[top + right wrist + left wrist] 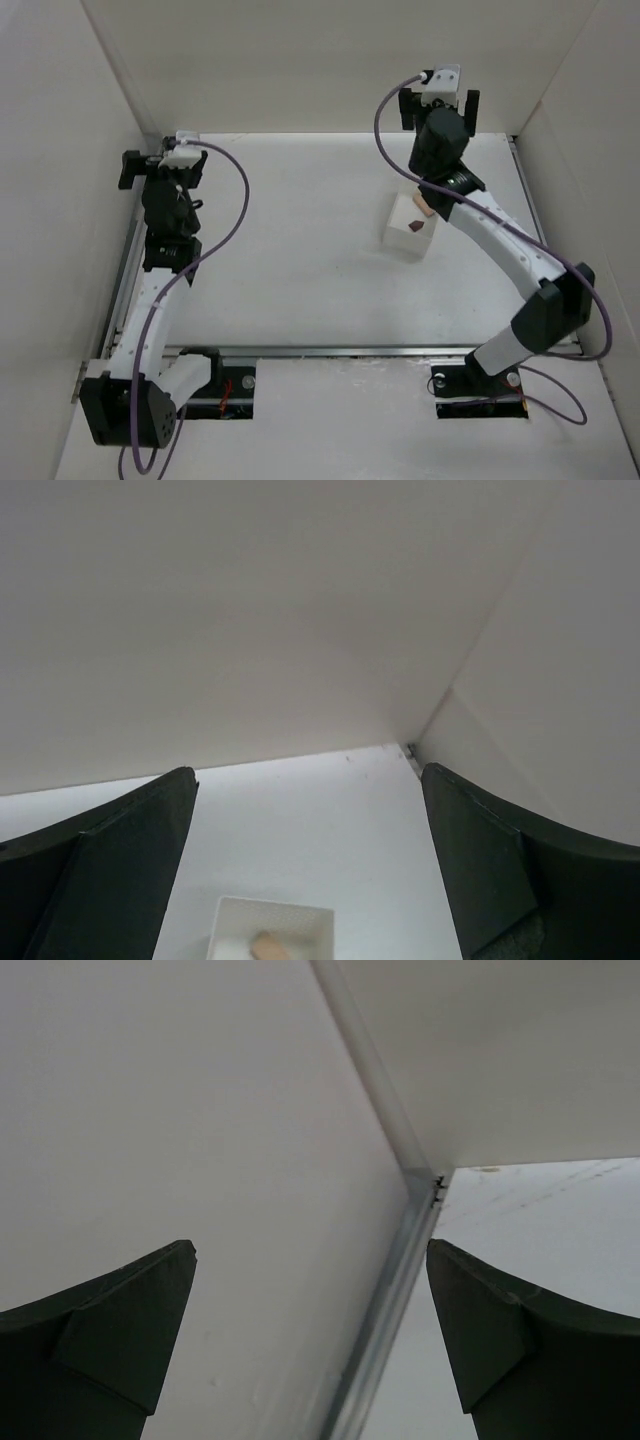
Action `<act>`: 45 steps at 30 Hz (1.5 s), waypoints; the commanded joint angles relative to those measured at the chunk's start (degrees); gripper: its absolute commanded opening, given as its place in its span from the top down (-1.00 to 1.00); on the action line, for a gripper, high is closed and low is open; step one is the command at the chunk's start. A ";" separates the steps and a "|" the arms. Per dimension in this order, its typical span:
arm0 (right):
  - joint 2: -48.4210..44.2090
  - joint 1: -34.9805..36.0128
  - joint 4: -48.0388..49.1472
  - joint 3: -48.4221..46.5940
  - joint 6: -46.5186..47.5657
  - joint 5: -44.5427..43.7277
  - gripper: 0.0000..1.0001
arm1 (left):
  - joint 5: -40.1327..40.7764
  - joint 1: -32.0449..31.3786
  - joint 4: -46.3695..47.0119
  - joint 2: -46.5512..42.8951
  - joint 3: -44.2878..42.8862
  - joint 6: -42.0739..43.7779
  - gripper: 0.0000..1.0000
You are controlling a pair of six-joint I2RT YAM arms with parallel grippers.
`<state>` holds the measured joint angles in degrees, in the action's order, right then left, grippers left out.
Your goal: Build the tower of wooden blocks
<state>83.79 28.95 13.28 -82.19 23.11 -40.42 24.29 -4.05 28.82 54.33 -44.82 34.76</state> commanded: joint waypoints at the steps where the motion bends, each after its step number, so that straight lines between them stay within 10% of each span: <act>1: 8.89 -0.82 4.31 -7.44 -10.72 -24.50 -1.00 | 1.00 -0.16 -5.33 6.74 -9.65 10.24 -1.00; 6: 18.95 -5.28 -45.31 -27.45 -36.34 -7.54 -1.00 | 4.09 -0.77 -22.11 18.07 -26.09 3.57 -1.00; 9: 18.96 -10.04 -52.46 -25.83 -44.20 4.30 -1.00 | 4.18 -1.31 -27.50 20.11 -29.89 0.66 -1.00; 13: 20.27 -10.06 -59.67 -23.46 -42.46 -9.29 -1.00 | 5.59 -2.44 -23.47 19.33 -29.89 0.04 -1.00; 25: 13.34 -14.18 -60.65 -14.41 -47.09 -10.21 -1.00 | -5.74 -5.88 -23.19 13.62 -25.59 1.37 -1.00; 29: 12.54 -19.18 -58.81 -10.80 -51.85 10.90 -1.00 | -10.04 -5.88 -25.21 12.56 -24.27 -1.28 -1.00; 35: 17.98 -19.72 -56.87 -7.19 -53.44 16.95 -1.00 | -10.76 -6.40 -25.92 11.24 -20.41 -2.33 -1.00; 45: 24.84 -19.72 -56.26 -6.66 -55.98 18.19 -0.15 | -9.53 -6.40 -24.25 9.66 -17.33 -1.81 -1.00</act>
<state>107.98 9.06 -44.97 -88.75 -31.11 -22.46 14.63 -10.17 1.76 66.61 -63.66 33.28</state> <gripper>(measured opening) 0.583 0.997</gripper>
